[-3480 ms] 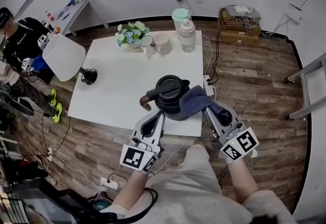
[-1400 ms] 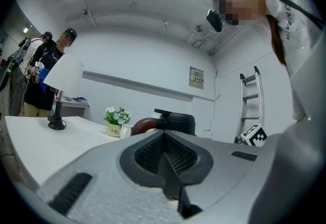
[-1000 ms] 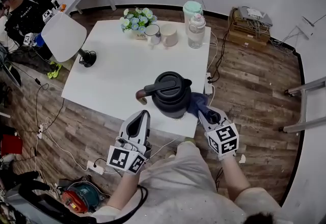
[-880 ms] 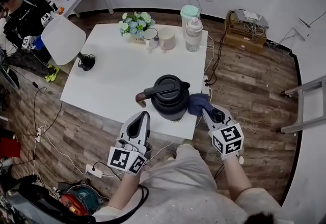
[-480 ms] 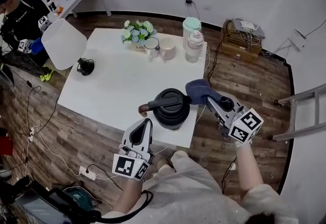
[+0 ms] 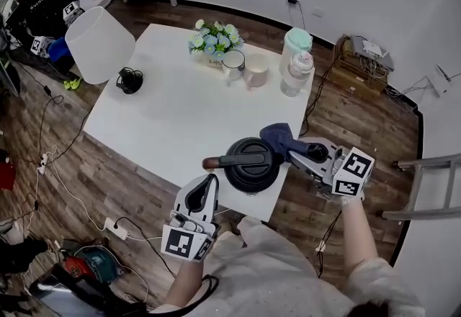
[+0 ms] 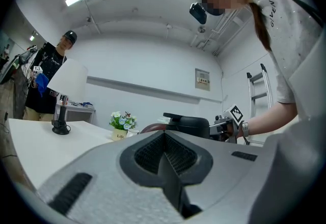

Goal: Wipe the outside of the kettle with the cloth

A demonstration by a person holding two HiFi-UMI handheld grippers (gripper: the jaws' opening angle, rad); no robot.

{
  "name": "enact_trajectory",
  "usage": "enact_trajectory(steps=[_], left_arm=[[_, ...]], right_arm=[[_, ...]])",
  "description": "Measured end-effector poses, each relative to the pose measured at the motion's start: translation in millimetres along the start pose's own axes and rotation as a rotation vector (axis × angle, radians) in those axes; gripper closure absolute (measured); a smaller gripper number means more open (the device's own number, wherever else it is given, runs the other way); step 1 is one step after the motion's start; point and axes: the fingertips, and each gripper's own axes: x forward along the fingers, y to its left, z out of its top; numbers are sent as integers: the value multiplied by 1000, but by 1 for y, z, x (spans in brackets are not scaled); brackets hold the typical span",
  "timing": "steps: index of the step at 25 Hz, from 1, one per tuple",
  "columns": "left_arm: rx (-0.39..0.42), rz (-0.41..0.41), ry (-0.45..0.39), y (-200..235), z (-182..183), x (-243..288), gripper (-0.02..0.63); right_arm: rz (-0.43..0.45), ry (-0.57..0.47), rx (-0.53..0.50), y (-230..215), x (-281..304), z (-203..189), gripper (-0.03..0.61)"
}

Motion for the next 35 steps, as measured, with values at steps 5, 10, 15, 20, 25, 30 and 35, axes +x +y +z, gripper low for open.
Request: enact_trajectory(steps=[5, 10, 15, 20, 25, 30, 35], left_arm=[[10, 30, -27, 4, -4, 7, 606], [1, 50, -34, 7, -7, 8, 606], [9, 69, -49, 13, -9, 3, 606], [-1, 53, -76, 5, 3, 6, 606], [28, 52, -76, 7, 7, 6, 606], [21, 73, -57, 12, 12, 4, 606], [23, 77, -51, 10, 22, 5, 606]], right_arm=[[44, 92, 46, -13, 9, -32, 515], [83, 208, 84, -16, 16, -72, 515], [106, 309, 121, -19, 23, -102, 515], [121, 387, 127, -19, 26, -123, 515], [105, 381, 56, -30, 18, -106, 515], [201, 272, -73, -23, 9, -21, 515], [398, 243, -238, 9, 15, 44, 515]])
